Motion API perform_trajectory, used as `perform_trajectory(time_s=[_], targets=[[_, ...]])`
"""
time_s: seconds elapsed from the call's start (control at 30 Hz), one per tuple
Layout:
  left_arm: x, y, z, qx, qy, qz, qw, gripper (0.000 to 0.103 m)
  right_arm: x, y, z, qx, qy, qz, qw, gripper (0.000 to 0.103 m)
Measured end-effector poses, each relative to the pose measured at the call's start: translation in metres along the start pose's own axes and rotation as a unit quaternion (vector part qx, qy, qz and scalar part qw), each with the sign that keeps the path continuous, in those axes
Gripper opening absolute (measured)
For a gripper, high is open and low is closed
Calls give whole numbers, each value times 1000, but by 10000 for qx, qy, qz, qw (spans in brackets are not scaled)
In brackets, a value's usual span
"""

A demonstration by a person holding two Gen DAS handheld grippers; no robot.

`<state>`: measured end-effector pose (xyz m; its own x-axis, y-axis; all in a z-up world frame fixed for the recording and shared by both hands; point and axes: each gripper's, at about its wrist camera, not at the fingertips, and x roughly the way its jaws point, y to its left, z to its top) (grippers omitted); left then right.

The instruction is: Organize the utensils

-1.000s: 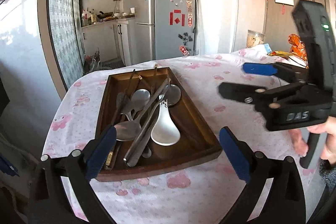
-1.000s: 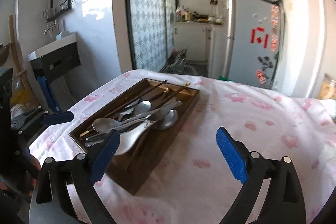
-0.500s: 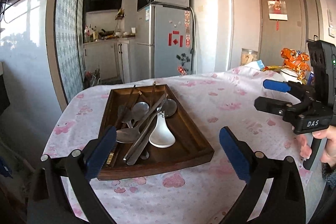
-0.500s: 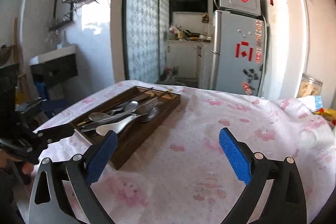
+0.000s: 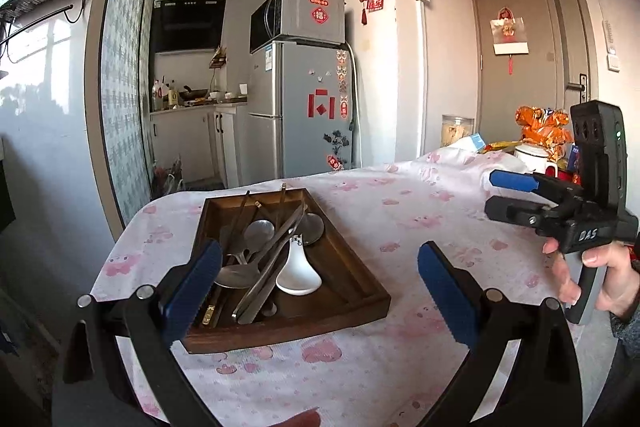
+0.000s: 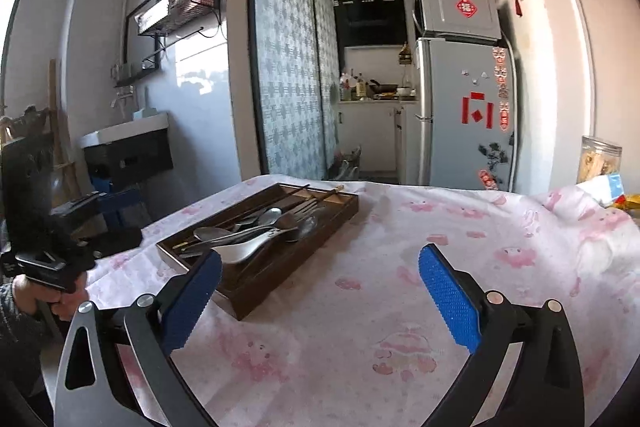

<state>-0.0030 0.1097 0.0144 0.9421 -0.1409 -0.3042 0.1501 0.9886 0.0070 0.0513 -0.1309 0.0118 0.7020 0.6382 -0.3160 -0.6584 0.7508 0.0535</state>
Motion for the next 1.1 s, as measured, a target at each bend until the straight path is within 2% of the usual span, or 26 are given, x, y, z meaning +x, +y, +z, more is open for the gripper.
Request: perform_trajectory(time_s=[0.13, 0.23, 1.1], targets=[[-2, 2, 0, -20, 0, 75, 10000, 100, 1, 16, 0, -411, 19, 34, 9991, 100], [-4, 4, 0, -72, -9, 255, 9996, 100, 0, 12, 0, -266, -27, -195, 9995, 100], [-4, 3, 0, -75, -10, 271, 9996, 100, -1, 14, 0, -286, -29, -186, 9994, 100]])
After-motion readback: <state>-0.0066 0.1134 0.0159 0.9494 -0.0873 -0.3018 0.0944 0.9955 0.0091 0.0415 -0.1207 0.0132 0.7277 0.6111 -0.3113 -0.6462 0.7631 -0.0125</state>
